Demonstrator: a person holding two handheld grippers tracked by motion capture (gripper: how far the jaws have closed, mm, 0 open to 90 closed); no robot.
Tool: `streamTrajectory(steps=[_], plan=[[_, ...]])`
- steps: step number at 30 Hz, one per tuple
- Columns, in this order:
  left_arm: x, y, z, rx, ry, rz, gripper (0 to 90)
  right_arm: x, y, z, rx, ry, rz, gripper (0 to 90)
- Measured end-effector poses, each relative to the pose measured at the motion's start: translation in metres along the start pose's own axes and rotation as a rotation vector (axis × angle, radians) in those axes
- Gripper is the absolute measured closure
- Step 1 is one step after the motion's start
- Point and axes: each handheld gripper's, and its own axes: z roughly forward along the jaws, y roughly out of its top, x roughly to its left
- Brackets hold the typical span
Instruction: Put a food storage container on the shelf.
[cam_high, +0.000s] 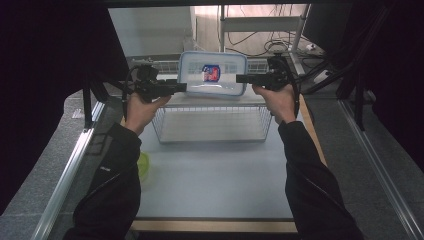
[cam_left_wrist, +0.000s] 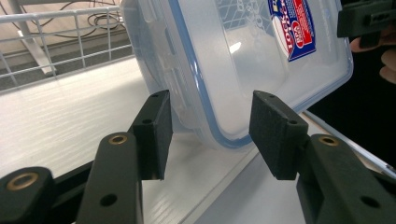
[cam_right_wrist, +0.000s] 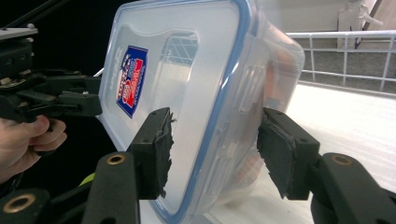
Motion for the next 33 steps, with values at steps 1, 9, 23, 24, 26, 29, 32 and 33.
streamTrajectory(steps=[1,9,23,24,26,29,32,33], plan=[[0.0,0.0,0.0,-0.003,-0.003,0.0,49.7,0.0,0.0,0.0,0.0,0.0,0.0,44.8],[0.0,0.003,-0.004,-0.048,0.011,-0.014,51.5,0.008,-0.004,0.007,0.016,-0.107,-0.081,44.3],[-0.011,-0.006,-0.006,-0.051,0.027,0.044,50.6,0.01,-0.017,-0.001,-0.008,-0.095,-0.132,59.6],[-0.011,-0.008,-0.005,-0.044,0.042,0.049,50.6,0.01,-0.017,-0.001,-0.008,-0.095,-0.132,59.6],[-0.009,-0.01,-0.003,-0.044,0.044,0.043,50.7,0.011,-0.021,0.002,0.009,-0.096,-0.136,62.7],[-0.007,-0.01,-0.002,-0.047,0.061,0.027,56.0,0.012,-0.022,0.006,0.019,-0.129,-0.146,66.5],[-0.002,-0.01,0.004,-0.031,0.093,0.016,57.2,0.011,-0.023,0.01,0.01,-0.112,-0.129,66.3],[-0.002,-0.01,0.004,-0.031,0.093,0.016,57.4,0.011,-0.023,0.01,0.01,-0.112,-0.129,66.3]])
